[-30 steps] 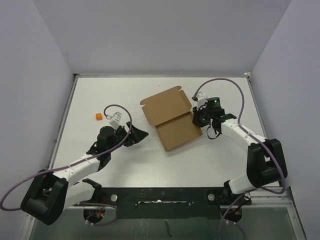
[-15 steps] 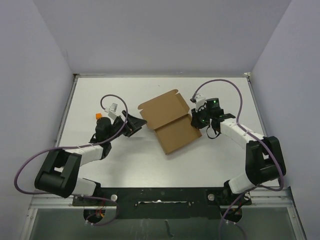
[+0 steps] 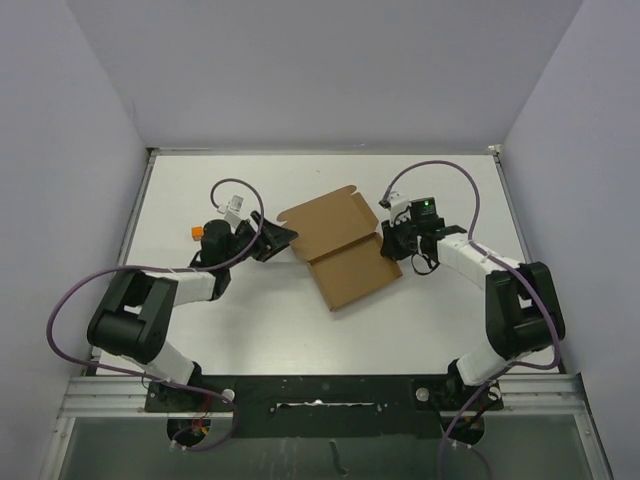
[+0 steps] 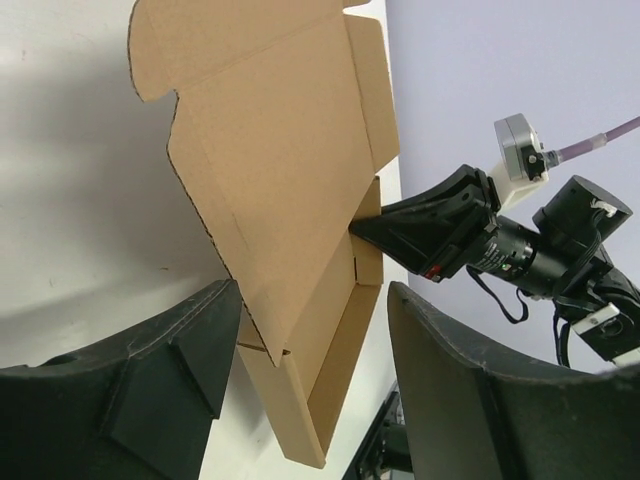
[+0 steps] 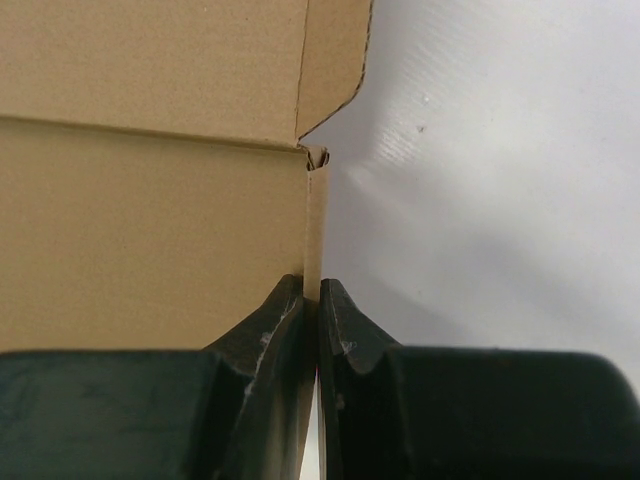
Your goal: Fold the paper box
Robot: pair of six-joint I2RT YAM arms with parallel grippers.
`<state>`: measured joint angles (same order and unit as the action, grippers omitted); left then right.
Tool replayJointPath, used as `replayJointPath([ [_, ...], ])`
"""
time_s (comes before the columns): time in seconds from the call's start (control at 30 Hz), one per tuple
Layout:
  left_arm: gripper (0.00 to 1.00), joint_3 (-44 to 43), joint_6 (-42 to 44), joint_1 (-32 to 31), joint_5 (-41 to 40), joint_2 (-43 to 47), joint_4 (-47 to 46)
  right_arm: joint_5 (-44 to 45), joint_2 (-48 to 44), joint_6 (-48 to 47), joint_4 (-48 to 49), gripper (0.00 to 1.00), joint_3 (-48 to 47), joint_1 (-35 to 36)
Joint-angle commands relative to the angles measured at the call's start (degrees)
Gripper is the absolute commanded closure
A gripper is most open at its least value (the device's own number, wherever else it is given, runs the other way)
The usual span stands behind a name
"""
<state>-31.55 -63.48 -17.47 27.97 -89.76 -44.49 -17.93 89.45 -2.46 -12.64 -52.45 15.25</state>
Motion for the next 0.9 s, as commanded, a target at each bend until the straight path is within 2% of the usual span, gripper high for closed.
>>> replayJointPath([
  [0.0,0.41,-4.3,4.2,0.2,1.5,-2.4,2.5,-2.8,2.3,0.7,-0.1,1.0,-2.7,-0.7],
  [0.2,0.39,-5.7,12.8,3.0,-2.4,2.1,19.0,-2.5,5.8,0.8,-2.0,0.99,-4.0,-2.5],
  [0.37,0.37,-3.3,16.2,10.6,-1.1,10.1,24.2,-5.0,6.9,-0.4,-3.7,0.76,-5.2,-2.9],
  [0.47,0.35,-3.6,19.3,14.1,-1.8,15.4,28.9,-5.8,6.3,-1.3,-4.2,0.67,-5.5,-2.9],
  [0.67,0.23,-7.5,30.0,16.0,-7.9,23.3,39.6,-7.1,4.8,-4.4,-6.9,0.48,-7.1,-3.9],
  [0.87,0.14,-12.0,42.7,17.7,-11.2,25.9,48.7,-15.2,-0.1,-13.9,-12.6,0.3,-9.0,-6.7],
])
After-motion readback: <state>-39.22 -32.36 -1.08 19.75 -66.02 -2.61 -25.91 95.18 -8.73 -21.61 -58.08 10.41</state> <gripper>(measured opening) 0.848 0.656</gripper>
